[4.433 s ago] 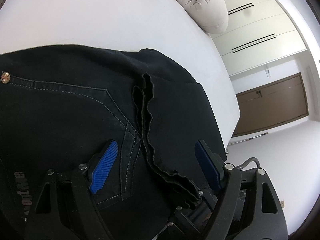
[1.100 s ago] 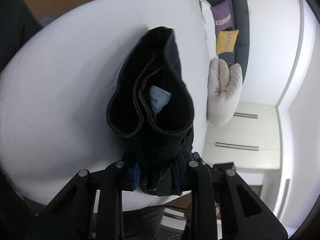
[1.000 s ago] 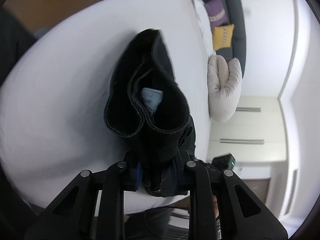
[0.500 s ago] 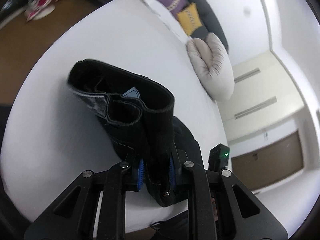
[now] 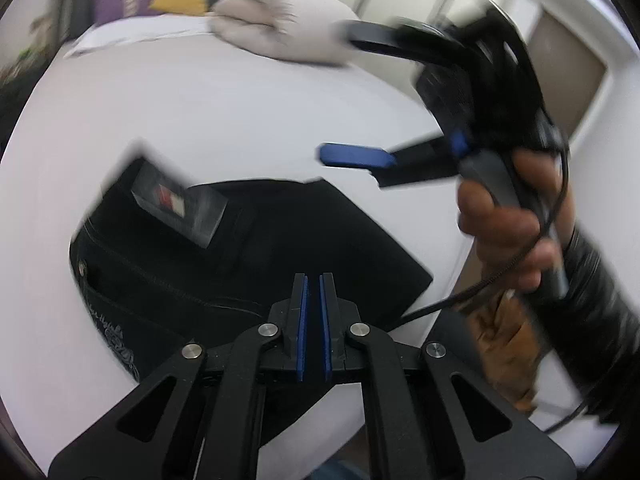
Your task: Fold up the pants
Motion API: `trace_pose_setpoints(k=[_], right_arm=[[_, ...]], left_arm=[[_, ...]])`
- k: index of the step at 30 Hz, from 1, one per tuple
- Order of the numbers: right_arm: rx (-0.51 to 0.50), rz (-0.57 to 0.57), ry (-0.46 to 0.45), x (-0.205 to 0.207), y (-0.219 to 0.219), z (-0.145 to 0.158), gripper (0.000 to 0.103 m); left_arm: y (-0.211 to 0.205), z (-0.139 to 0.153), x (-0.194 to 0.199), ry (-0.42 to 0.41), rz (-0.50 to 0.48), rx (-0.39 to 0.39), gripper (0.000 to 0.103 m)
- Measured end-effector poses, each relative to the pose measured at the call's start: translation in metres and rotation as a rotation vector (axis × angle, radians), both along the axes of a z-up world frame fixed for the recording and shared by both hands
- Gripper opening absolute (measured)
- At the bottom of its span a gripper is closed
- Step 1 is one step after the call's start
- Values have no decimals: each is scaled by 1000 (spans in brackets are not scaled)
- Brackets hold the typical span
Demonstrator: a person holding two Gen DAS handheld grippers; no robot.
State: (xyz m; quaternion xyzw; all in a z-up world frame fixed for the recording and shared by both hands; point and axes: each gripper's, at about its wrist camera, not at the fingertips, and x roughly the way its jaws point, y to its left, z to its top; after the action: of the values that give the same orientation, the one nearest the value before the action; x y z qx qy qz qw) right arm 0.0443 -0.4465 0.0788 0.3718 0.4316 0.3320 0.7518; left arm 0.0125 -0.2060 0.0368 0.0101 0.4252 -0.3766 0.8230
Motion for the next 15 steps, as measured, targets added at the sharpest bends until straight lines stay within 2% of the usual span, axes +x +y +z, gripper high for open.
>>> trace_pose_setpoints(k=[3,5,7,10,14,15], right_arm=[[-176,-50,97,7,-2,-23,100],[-138,-76,142,12,-11,-41,97],[-114,-82,154,11,-13,-51,97],[-120,-55,171,18,2,-61,97],[-115,-57,173,21,13,-62,97],[-112,-57,168,20,10,-62,97]], left_arm=[[-16,-16,-4,-21,-11,73,5],[-7,-16,-2,-23,12,67,5],[1,-11,-11,-94,64,115,5],[-3,-13,-13,-137,94,195,6],[-47,-25,-24,-207,1,344,10],[-60,-32,-27,-221,-26,401,17]])
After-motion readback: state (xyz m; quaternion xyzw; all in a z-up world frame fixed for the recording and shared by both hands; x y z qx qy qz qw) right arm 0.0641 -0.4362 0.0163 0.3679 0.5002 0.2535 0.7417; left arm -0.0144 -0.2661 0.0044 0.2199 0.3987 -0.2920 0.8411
